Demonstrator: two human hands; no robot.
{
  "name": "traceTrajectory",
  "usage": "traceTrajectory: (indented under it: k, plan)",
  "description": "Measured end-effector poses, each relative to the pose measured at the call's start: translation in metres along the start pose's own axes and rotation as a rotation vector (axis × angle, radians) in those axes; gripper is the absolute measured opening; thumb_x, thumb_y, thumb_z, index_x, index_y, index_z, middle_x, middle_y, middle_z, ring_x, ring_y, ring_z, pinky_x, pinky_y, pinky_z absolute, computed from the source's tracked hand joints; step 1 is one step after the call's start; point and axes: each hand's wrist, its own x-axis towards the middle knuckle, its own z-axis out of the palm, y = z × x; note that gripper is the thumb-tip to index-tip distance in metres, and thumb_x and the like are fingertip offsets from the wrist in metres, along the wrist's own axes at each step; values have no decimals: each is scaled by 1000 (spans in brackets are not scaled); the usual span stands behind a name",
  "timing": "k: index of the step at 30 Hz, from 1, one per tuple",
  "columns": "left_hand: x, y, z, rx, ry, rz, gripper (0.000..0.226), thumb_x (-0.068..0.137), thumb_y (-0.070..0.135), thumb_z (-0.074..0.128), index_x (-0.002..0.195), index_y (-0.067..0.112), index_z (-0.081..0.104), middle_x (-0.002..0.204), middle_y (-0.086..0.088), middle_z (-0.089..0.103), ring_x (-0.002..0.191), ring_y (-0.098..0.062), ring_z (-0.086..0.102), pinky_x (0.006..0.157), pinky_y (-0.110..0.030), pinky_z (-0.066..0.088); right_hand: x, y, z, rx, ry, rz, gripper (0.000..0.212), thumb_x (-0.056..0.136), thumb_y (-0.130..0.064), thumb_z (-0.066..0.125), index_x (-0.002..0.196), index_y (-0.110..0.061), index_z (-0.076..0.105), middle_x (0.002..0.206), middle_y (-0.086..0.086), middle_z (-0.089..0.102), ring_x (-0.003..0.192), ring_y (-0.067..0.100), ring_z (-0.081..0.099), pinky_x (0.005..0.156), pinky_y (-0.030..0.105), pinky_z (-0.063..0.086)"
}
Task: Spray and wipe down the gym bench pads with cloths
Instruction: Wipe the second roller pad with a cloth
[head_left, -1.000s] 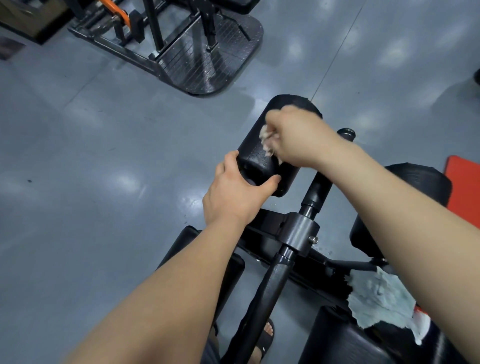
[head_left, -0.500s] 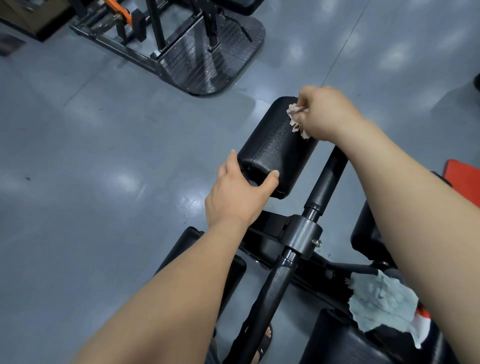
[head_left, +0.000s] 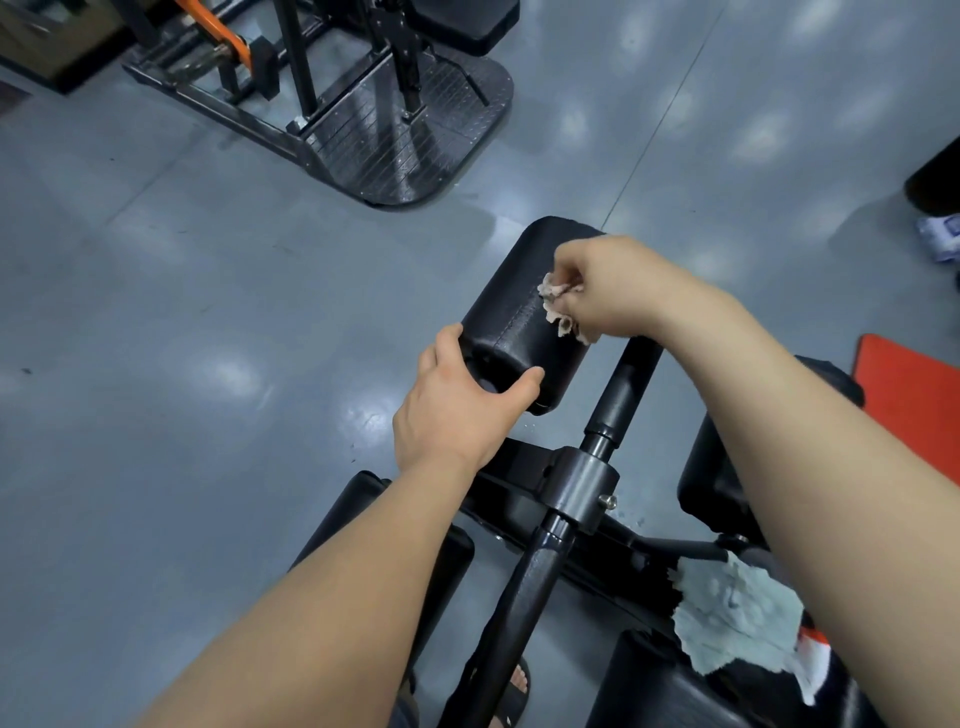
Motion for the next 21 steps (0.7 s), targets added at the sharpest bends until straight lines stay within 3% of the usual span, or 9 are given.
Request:
traceTrajectory:
  k: [2,6,9,12,17,21]
  plan:
    - [0,1,-2,-11,-2,-4,85,75,85,54,144,41,31,139,18,48,103,-14,58,81,-33,39,6,6,-14,27,38,46,6,91,-18,57,93,-24,59,73,-7,68,80,20,68,63,28,44]
    - [0,0,-3,-33,6,0,75,84,78,50,145,39,32,138,17,47,101,-13,62,79,-31,37,29,16,-27,52,193,23,18,91,-23,60,108,-28,64,105,4,52,96,19,47,80,28,37]
    - [-1,0,-3,16,-3,1,93,80,80,53,155,34,24,147,15,39,114,-17,61,81,-31,36,41,16,-24,48,197,-5,25,93,-25,62,118,-24,65,109,5,48,101,24,50,85,26,36]
    - [0,0,-3,25,-23,4,96,71,85,60,149,36,31,142,16,39,111,-16,61,81,-31,36,48,16,-14,5,232,-6,29,92,-22,65,120,-16,65,117,14,57,112,33,55,85,29,37]
    - [0,-1,-2,-3,-3,5,88,70,85,61,141,40,34,141,17,43,110,-15,61,83,-33,38,47,12,5,-63,293,25,21,93,-21,63,111,-12,69,114,18,60,107,38,57,78,33,37]
    - [0,-1,0,9,11,-2,95,77,81,56,155,36,24,154,14,40,128,-18,55,92,-36,41,29,-4,14,-95,252,-70,20,93,-17,59,107,-12,71,105,10,59,105,33,57,73,29,32]
